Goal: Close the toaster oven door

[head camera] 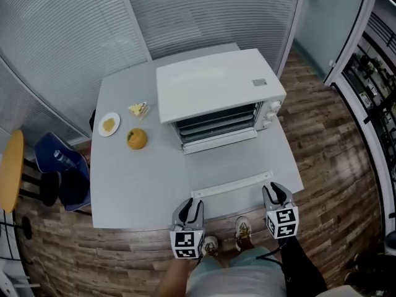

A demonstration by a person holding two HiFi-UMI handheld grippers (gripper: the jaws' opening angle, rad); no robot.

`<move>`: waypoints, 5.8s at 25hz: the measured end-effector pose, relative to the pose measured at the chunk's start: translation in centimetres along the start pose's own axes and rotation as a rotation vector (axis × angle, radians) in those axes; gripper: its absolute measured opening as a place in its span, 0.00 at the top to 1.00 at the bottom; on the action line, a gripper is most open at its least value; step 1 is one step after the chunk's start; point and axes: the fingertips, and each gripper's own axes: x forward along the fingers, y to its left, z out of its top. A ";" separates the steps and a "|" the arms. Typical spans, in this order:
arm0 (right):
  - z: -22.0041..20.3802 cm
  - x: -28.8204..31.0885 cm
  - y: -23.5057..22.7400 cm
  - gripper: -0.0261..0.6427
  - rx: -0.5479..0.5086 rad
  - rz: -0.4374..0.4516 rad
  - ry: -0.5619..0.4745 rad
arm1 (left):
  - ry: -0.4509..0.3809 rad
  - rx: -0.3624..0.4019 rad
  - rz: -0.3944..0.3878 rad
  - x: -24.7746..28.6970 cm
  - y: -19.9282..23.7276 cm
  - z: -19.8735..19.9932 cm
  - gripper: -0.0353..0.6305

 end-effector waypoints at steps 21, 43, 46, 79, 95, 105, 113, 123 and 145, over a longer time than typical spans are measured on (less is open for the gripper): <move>-5.2 4.9 -1.9 0.83 0.022 0.069 0.145 | 0.170 -0.118 0.141 4.2 0.5 -6.8 0.69; -4.0 5.9 -2.5 0.84 0.045 0.079 0.123 | 0.166 -0.108 0.206 5.2 1.1 -5.4 0.71; -2.6 5.6 -2.5 0.84 0.044 0.083 0.082 | 0.128 -0.100 0.225 5.0 1.2 -4.0 0.71; 11.3 4.7 -3.1 0.83 0.002 0.211 -0.245 | -0.149 -0.090 0.396 4.7 3.9 9.6 0.72; 18.3 6.8 -4.0 0.83 -0.011 0.112 -0.339 | -0.235 -0.203 0.254 7.1 6.4 15.9 0.71; 21.6 8.4 -4.8 0.83 -0.015 0.049 -0.379 | -0.271 -0.246 0.208 9.1 7.8 19.2 0.71; 23.1 9.6 -5.3 0.83 0.009 0.029 -0.398 | -0.251 -0.243 0.212 10.9 9.1 20.9 0.71; 24.2 11.0 -5.7 0.83 0.030 0.035 -0.400 | -0.243 -0.209 0.222 11.8 9.5 21.7 0.71; 24.4 6.0 -4.2 0.83 -0.049 0.089 -0.445 | -0.269 0.001 0.222 7.2 5.1 23.3 0.69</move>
